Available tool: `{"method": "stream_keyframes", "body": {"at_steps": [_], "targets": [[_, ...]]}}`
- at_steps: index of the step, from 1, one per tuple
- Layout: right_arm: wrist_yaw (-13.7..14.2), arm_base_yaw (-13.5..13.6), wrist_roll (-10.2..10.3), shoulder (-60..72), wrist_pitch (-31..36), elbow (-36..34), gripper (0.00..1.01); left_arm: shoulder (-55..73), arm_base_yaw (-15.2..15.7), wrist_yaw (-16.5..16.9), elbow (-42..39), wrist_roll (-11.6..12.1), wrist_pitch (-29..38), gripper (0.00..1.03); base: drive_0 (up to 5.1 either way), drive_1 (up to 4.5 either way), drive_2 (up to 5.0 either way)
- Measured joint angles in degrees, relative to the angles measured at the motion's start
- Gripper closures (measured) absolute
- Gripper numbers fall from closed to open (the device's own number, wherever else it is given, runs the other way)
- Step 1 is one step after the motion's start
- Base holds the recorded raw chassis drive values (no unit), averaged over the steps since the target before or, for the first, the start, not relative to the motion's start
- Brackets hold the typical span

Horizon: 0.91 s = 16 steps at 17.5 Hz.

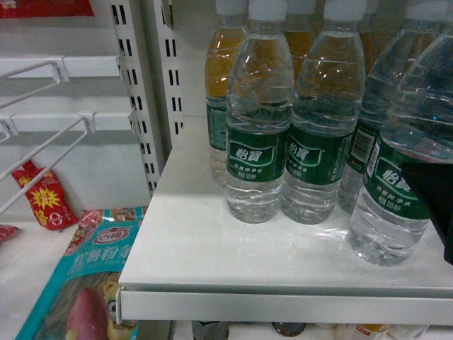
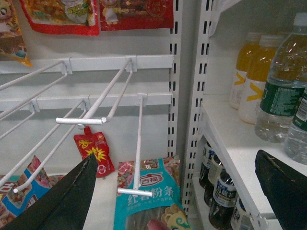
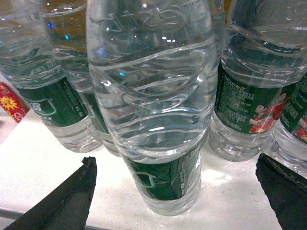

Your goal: Move water from second to third shelf

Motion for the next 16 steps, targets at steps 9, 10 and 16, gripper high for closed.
{"method": "stream_keyframes", "body": {"at_steps": [9, 10, 16], "targets": [[-1.4, -1.4, 1.3, -20.0, -7.4, -5.5, 0.06, 0.0, 0.0, 0.0, 0.0, 0.0, 0.0, 0.05, 0.0, 0.0, 0.0], [3.6, -1.0, -0.8, -19.3, -0.2, -7.9, 0.13, 0.0, 0.0, 0.0, 0.0, 0.0, 0.0, 0.05, 0.0, 0.0, 0.0], [5.7, -7.3, -7.9, -29.0, 4.5, -14.6, 0.63, 0.0, 0.0, 0.0, 0.0, 0.0, 0.0, 0.05, 0.0, 0.0, 0.0]]}}
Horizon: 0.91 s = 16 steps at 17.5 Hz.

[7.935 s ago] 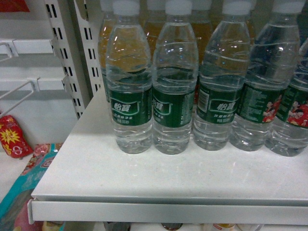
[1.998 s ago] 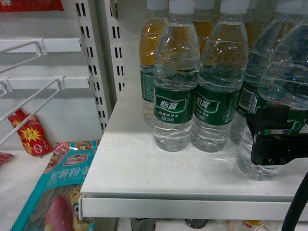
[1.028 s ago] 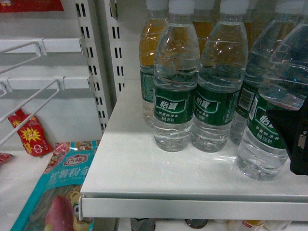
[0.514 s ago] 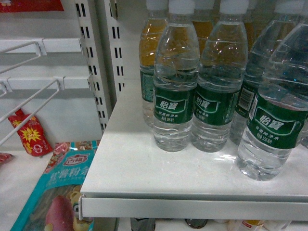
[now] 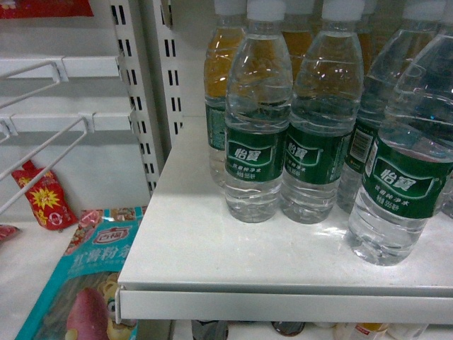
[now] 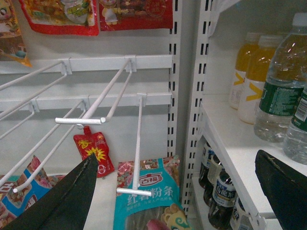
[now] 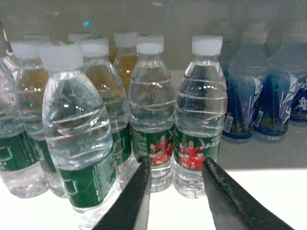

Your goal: Move water from second to third shelf

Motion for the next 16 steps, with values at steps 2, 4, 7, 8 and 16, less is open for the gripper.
{"method": "stream_keyframes", "body": {"at_steps": [2, 4, 7, 8, 16], "targets": [[-4.3, -4.6, -1.0, -8.5, -6.1, -2.9, 0.99, 0.0, 0.0, 0.0, 0.0, 0.0, 0.0, 0.05, 0.0, 0.0, 0.0], [-5.4, -5.4, -1.0, -10.4, -7.4, -3.1, 0.99, 0.0, 0.0, 0.0, 0.0, 0.0, 0.0, 0.05, 0.0, 0.0, 0.0], [-10.3, -9.6, -1.1, -11.0, -5.7, -5.0, 0.99, 0.0, 0.0, 0.0, 0.0, 0.0, 0.0, 0.05, 0.0, 0.0, 0.0], [-10.8, -10.6, -1.1, -11.5, -7.1, -5.0, 0.99, 0.0, 0.0, 0.0, 0.0, 0.0, 0.0, 0.05, 0.0, 0.0, 0.0], [-11.4, -11.3, -1.1, -19.8, -14.5, -5.0, 0.99, 0.0, 0.0, 0.0, 0.0, 0.0, 0.0, 0.05, 0.0, 0.0, 0.0]]}}
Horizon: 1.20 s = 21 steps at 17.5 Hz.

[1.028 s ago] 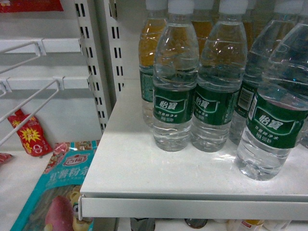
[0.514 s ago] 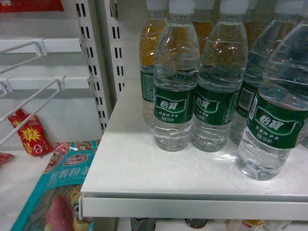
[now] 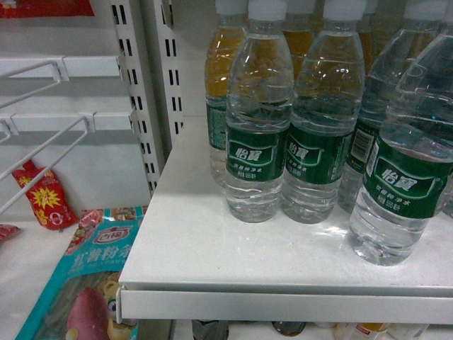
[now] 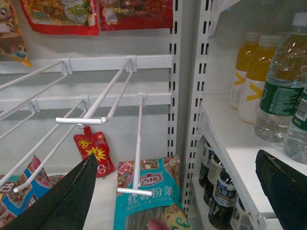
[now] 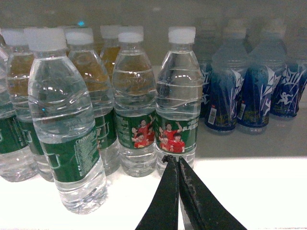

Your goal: Move water from second to third shelf

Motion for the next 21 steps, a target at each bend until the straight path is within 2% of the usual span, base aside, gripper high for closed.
{"method": "stream_keyframes", "body": {"at_steps": [6, 7, 8, 14, 15, 18, 19, 21], "targets": [[0.0, 0.0, 0.0, -8.9, -8.9, 0.0, 0.99, 0.0, 0.0, 0.0, 0.0, 0.0, 0.0, 0.05, 0.0, 0.0, 0.0], [0.0, 0.0, 0.0, -11.7, -12.6, 0.1, 0.99, 0.0, 0.0, 0.0, 0.0, 0.0, 0.0, 0.05, 0.0, 0.0, 0.0], [-0.1, 0.0, 0.0, -16.3, -19.4, 0.1, 0.99, 0.0, 0.0, 0.0, 0.0, 0.0, 0.0, 0.05, 0.0, 0.0, 0.0], [0.0, 0.0, 0.0, -19.4, -19.9, 0.0, 0.99, 0.0, 0.0, 0.0, 0.0, 0.0, 0.0, 0.05, 0.0, 0.0, 0.0], [0.0, 0.0, 0.0, -19.4, -19.9, 0.0, 0.91, 0.0, 0.0, 0.0, 0.0, 0.0, 0.0, 0.05, 0.0, 0.0, 0.0], [0.0, 0.0, 0.0, -19.4, -19.9, 0.0, 0.54, 0.0, 0.0, 0.0, 0.0, 0.0, 0.0, 0.05, 0.0, 0.0, 0.0], [0.0, 0.0, 0.0, -19.4, -19.9, 0.0, 0.45, 0.0, 0.0, 0.0, 0.0, 0.0, 0.0, 0.05, 0.0, 0.0, 0.0], [0.0, 0.0, 0.0, -19.4, -19.9, 0.0, 0.15, 0.0, 0.0, 0.0, 0.0, 0.0, 0.0, 0.05, 0.0, 0.0, 0.0]]}}
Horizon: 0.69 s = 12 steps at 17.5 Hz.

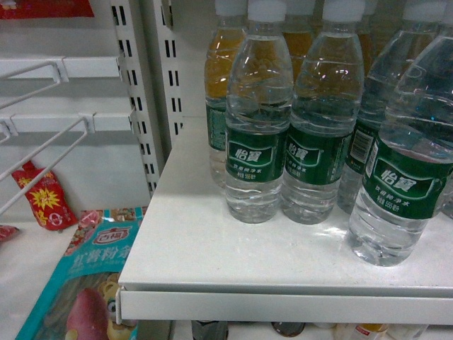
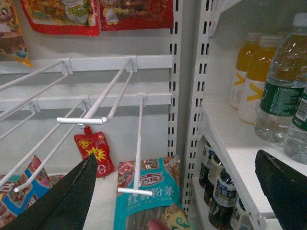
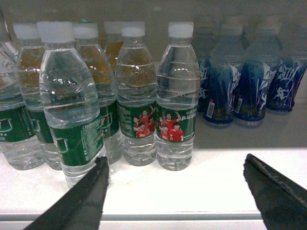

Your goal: Move water from second to third shelf

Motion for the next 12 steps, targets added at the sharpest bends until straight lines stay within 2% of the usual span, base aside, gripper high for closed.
{"method": "stream_keyframes", "body": {"at_steps": [1, 12], "targets": [[0.0, 0.0, 0.0, 0.0, 0.0, 0.0, 0.02, 0.0, 0.0, 0.0, 0.0, 0.0, 0.0, 0.05, 0.0, 0.0, 0.0], [0.0, 0.0, 0.0, 0.0, 0.0, 0.0, 0.03, 0.0, 0.0, 0.0, 0.0, 0.0, 0.0, 0.05, 0.0, 0.0, 0.0]]}}
